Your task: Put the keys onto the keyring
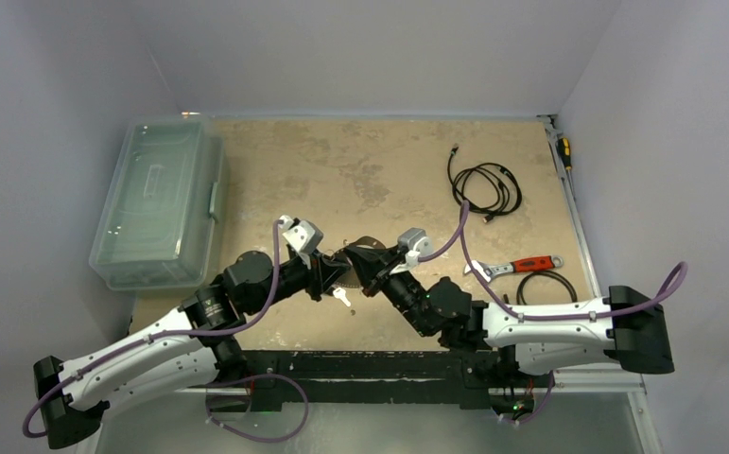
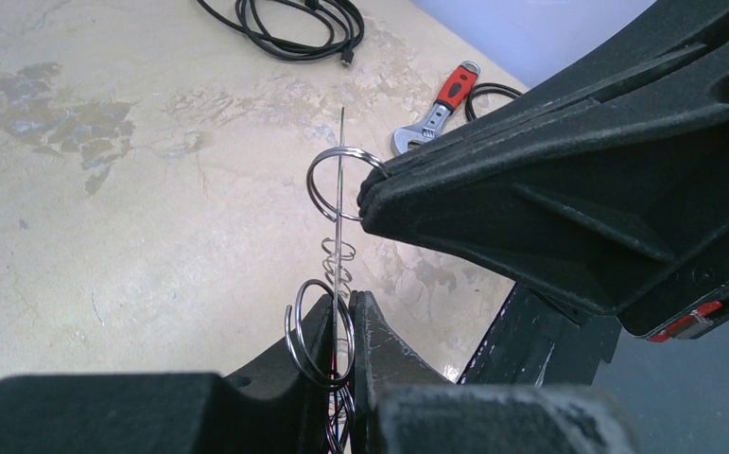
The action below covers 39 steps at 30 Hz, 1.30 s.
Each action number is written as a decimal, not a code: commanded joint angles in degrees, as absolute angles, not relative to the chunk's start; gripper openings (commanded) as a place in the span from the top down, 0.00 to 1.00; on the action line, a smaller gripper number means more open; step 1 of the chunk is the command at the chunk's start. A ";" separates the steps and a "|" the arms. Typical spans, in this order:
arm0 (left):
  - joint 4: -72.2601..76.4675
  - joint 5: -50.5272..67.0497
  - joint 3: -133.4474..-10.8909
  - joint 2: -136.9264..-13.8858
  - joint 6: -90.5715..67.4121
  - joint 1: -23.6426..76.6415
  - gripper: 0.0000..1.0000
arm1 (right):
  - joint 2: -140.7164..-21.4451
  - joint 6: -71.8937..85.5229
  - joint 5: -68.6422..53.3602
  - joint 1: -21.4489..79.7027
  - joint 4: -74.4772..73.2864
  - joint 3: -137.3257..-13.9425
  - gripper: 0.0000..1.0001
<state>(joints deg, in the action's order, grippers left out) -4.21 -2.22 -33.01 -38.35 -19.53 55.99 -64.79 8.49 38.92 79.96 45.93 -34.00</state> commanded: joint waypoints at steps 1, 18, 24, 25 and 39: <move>-1.45 -3.82 -35.83 -37.53 -19.92 55.72 1.00 | -62.80 7.56 34.89 80.33 46.23 -33.17 1.00; -3.16 -1.48 -36.22 -39.91 -16.57 55.79 1.00 | -56.60 12.22 33.93 79.90 29.07 -40.08 1.00; -3.59 0.42 -36.48 -40.75 -16.60 55.74 1.00 | -55.53 14.58 34.32 79.65 23.36 -43.28 1.00; -3.29 1.77 -36.56 -40.78 -16.61 55.72 1.00 | -55.68 14.90 34.63 79.49 22.52 -43.71 1.00; -9.58 4.12 -42.14 -41.48 -14.44 55.72 1.00 | -61.68 17.16 28.32 72.71 8.15 -53.86 1.00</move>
